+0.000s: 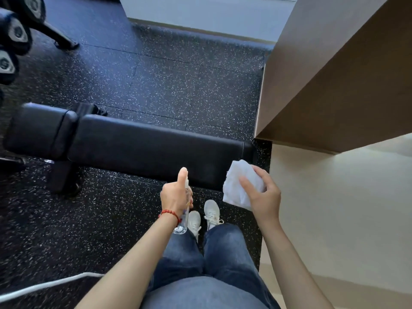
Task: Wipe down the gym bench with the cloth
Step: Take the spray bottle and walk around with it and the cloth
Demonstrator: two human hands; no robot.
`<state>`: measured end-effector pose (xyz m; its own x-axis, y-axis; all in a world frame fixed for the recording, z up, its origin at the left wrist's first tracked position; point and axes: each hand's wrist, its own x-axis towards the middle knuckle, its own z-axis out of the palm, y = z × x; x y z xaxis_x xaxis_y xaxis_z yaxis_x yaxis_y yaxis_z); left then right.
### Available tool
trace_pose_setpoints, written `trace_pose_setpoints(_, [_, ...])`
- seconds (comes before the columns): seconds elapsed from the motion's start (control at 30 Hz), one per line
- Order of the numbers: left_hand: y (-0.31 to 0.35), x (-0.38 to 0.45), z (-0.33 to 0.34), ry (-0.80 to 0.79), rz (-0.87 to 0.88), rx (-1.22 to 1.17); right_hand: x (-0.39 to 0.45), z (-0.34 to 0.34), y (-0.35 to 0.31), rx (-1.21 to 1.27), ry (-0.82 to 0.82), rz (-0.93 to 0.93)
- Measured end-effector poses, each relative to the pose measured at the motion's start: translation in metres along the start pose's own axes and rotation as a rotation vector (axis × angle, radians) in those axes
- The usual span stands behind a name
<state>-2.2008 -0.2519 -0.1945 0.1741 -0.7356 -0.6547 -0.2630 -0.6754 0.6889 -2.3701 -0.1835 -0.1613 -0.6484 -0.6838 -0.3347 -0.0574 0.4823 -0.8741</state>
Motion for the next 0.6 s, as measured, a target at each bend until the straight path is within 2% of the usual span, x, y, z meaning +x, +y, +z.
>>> trace_pose_setpoints(0.2, [0.019,0.018,-0.008,0.107,-0.046,-0.117,0.037,0.017,-0.019,-0.052,-0.182,-0.045])
trace_pose_setpoints(0.33, [0.022,0.03,-0.018,0.195,-0.083,-0.207,0.056,0.035,-0.027,-0.075,-0.238,-0.066])
trace_pose_setpoints(0.5, [0.031,0.053,-0.05,0.334,-0.07,-0.166,0.068,0.069,-0.045,-0.098,-0.306,-0.076])
trace_pose_setpoints(0.6, [0.032,0.073,-0.074,0.343,-0.092,-0.214,0.071,0.1,-0.054,-0.123,-0.362,-0.089])
